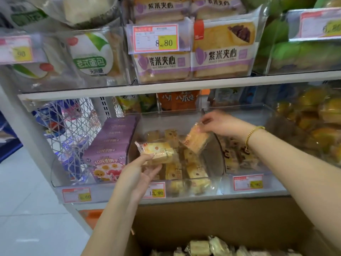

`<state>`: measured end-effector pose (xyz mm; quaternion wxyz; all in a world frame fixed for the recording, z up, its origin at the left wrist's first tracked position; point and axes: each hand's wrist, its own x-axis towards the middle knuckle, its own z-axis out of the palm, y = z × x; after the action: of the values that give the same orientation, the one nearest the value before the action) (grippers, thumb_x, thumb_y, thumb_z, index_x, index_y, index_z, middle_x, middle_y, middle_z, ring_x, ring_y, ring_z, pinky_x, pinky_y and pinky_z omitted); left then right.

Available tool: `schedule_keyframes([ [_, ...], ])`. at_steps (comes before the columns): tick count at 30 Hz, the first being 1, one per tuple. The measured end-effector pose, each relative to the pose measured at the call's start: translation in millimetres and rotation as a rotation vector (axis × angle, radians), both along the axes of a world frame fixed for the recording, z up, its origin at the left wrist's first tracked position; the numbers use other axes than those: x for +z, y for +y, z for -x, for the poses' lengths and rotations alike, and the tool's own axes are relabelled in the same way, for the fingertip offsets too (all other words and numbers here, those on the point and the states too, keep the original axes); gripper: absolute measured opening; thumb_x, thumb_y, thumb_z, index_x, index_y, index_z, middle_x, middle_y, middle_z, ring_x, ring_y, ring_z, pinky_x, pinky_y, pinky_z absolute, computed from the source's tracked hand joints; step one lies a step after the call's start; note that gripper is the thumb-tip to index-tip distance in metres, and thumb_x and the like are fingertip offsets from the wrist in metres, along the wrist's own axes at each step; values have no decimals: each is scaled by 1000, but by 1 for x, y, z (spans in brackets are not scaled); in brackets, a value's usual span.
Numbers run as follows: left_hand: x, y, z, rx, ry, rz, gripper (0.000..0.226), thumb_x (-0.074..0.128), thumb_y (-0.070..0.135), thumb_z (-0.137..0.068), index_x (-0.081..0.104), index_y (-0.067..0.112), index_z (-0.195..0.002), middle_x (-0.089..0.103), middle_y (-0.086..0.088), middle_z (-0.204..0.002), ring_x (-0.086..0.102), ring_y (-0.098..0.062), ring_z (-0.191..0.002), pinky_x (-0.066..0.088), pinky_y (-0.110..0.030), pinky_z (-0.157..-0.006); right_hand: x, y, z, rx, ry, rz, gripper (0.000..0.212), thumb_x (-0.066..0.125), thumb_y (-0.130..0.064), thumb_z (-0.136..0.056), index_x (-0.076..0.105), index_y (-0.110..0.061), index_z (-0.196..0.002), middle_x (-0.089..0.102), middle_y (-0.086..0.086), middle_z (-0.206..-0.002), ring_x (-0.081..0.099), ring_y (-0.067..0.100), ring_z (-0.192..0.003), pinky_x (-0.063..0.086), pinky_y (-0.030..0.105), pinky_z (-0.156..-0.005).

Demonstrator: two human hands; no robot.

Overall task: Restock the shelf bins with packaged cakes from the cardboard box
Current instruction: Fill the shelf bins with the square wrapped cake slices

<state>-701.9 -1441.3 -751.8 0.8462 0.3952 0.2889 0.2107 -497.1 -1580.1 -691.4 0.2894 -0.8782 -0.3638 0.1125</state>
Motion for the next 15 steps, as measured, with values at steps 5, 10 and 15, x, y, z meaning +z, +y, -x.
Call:
schedule_keyframes([
  [5,-2,3,-10,25,28,-28,8,56,-2,-89,56,2,-96,61,-16,-108,62,-27,-103,53,-38,-85,7,59,-31,101,-211,378,17,57,-19,-89,65,-4,-93,58,8,-81,55,19,-72,46,27,-62],
  [10,-15,10,-8,30,-31,-33,17,56,-2,-88,56,2,-104,72,-14,-95,70,-23,-91,57,-39,-84,-12,94,-61,165,-315,632,23,51,-12,-91,65,-6,-110,63,10,-104,60,22,-91,49,30,-75],
  [15,-22,13,-11,19,-85,-47,30,56,-1,-88,54,1,-117,73,-12,-99,71,-21,-93,58,-36,-82,-41,83,-74,173,-426,480,45,61,-18,-91,52,-13,-134,51,8,-137,51,24,-120,43,31,-98],
])
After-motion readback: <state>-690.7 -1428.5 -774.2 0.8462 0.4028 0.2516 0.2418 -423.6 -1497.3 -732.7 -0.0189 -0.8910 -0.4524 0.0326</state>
